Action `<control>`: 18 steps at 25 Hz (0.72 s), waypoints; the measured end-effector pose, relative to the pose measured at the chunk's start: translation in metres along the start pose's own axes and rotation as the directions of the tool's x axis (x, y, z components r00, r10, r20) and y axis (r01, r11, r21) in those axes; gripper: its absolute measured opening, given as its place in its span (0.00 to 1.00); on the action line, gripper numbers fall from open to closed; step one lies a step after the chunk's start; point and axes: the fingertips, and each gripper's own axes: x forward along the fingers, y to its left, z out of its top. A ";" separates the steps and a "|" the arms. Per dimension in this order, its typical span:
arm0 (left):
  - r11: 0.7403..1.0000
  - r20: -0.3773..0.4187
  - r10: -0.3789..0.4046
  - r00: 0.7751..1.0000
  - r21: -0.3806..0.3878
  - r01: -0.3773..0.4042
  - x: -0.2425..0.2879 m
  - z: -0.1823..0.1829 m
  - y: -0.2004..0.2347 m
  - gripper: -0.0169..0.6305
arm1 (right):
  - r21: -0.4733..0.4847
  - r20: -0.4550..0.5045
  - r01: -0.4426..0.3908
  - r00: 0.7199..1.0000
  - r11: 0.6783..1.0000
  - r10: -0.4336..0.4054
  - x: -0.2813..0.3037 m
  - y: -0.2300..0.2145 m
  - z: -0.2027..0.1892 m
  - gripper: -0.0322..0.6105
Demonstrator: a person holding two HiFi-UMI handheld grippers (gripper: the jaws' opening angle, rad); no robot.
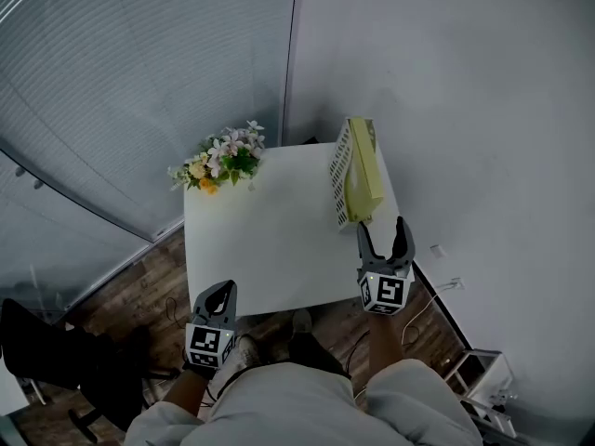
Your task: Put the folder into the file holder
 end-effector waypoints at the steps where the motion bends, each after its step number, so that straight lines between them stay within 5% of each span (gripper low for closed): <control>1: 1.000 0.012 -0.003 1.000 0.001 0.003 -0.002 0.004 0.000 0.04 | -0.005 0.004 -0.003 1.000 1.000 0.003 -0.008 0.003 0.006 0.62; 6: 1.000 0.064 -0.020 0.998 0.011 0.019 -0.014 0.018 -0.001 0.04 | -0.023 0.018 -0.008 1.000 1.000 0.009 -0.049 0.020 0.030 0.58; 8: 0.999 0.077 -0.030 0.997 0.014 0.029 -0.019 0.020 -0.002 0.04 | -0.035 0.023 -0.005 1.000 0.999 0.006 -0.065 0.026 0.038 0.46; 18: 0.996 0.114 -0.082 0.990 0.041 0.077 -0.043 0.025 -0.013 0.04 | -0.063 0.011 0.063 0.998 0.996 -0.062 -0.139 0.043 0.048 0.25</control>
